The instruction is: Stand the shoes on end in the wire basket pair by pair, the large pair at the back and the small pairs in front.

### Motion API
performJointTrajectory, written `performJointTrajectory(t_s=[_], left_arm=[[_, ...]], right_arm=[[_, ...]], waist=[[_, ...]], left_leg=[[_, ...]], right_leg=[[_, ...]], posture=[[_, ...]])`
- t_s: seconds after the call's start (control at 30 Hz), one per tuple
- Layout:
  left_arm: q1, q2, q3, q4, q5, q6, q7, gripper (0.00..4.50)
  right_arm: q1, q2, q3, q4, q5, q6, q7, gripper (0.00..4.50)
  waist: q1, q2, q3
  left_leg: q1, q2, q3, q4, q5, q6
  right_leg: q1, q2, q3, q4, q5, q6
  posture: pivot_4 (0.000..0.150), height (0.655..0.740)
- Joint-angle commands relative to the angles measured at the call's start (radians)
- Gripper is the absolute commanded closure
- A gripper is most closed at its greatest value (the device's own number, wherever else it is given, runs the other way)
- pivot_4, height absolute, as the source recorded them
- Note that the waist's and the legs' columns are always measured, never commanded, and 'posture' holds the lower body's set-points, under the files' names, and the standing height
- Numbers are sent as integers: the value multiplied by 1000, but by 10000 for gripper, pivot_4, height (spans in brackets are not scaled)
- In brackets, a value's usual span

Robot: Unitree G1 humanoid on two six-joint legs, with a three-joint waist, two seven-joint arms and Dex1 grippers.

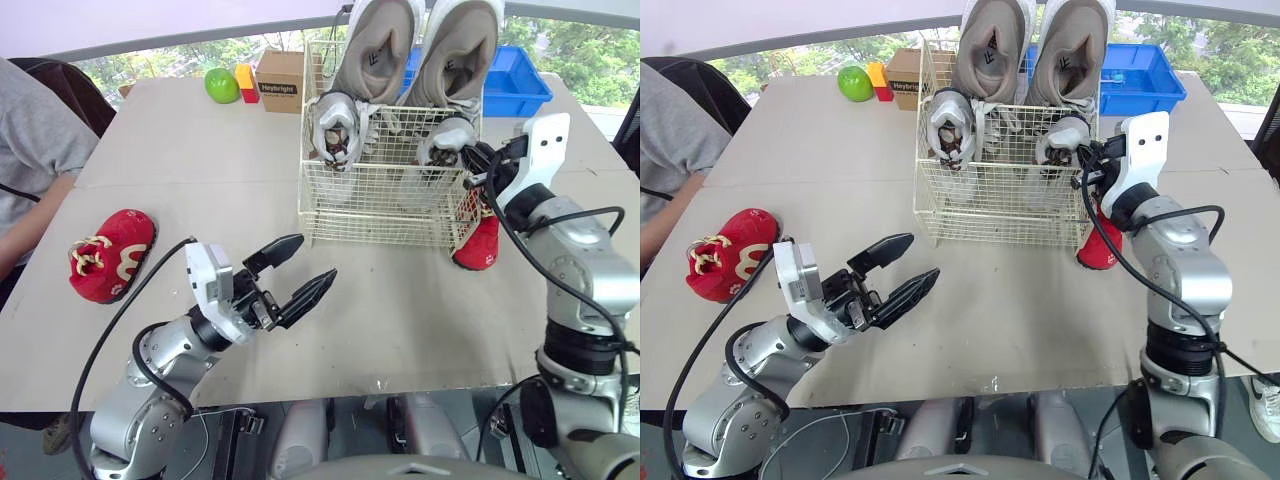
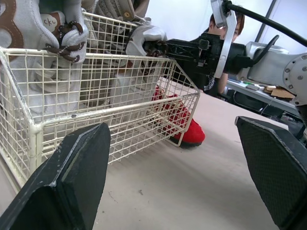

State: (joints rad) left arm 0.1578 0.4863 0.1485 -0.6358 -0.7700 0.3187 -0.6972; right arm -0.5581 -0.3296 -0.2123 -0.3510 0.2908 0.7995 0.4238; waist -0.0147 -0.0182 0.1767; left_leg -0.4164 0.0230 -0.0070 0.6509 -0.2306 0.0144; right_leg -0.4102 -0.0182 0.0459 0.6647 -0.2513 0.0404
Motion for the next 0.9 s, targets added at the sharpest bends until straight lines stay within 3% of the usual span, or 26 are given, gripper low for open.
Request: performJointTrajectory(t_s=[0.03, 0.27, 0.43, 0.53, 0.63, 0.8, 0.9], left_arm=[[-6, 4, 7, -12, -10, -10, -14, 0], [-10, 8, 12, -11, -11, -9, -22, 0], [13, 7, 22, -33, -12, -9, -13, 0], [19, 5, 28, -37, -10, -10, -6, 0], [28, 5, 37, -43, -10, -14, 1, 0], [72, -9, 73, -63, -30, -6, 52, 0], [100, -47, 138, -62, -68, -4, 141, 0]], right_arm=[[1, -136, 69, 79, -1, -115, 176, 44833], [-56, -291, 172, 309, -32, -441, 452, 44833], [-177, -321, 209, 533, -49, -557, 572, 44833], [-233, -322, 212, 647, -59, -585, 598, 36832], [-254, -337, 208, 682, -56, -611, 634, 23294], [-185, -394, 102, 516, 40, -502, 620, 4428], [-72, -418, 20, 304, 182, -414, 642, 4428]], waist=[[0, 0, 0], [-1, 0, 0], [-3, -1, 0], [-2, -1, 0], [2, -1, -1], [9, -2, -1], [15, -1, -1]], left_leg=[[0, 0, 1, 0, 0, 0], [1, 0, 2, 0, 0, 0], [2, 1, 2, 0, 0, 0], [2, 1, 3, 0, 0, 0], [2, 1, 2, 1, 0, 0], [1, 1, -1, 2, 0, 0], [1, 1, -2, 2, 0, 0]], right_leg=[[0, 0, 0, 0, 0, 0], [1, 1, 0, -1, 0, 0], [1, 1, 1, -1, 0, 0], [1, 1, 0, -1, 0, 0], [2, 1, 0, -1, 0, 0], [3, -1, 0, -1, 0, 0], [3, -2, 0, -2, 0, 0]], posture=[[1500, 7400], [1500, 7400], [1500, 7400], [1500, 7400], [1500, 7400], [1500, 7400], [1500, 7400]])
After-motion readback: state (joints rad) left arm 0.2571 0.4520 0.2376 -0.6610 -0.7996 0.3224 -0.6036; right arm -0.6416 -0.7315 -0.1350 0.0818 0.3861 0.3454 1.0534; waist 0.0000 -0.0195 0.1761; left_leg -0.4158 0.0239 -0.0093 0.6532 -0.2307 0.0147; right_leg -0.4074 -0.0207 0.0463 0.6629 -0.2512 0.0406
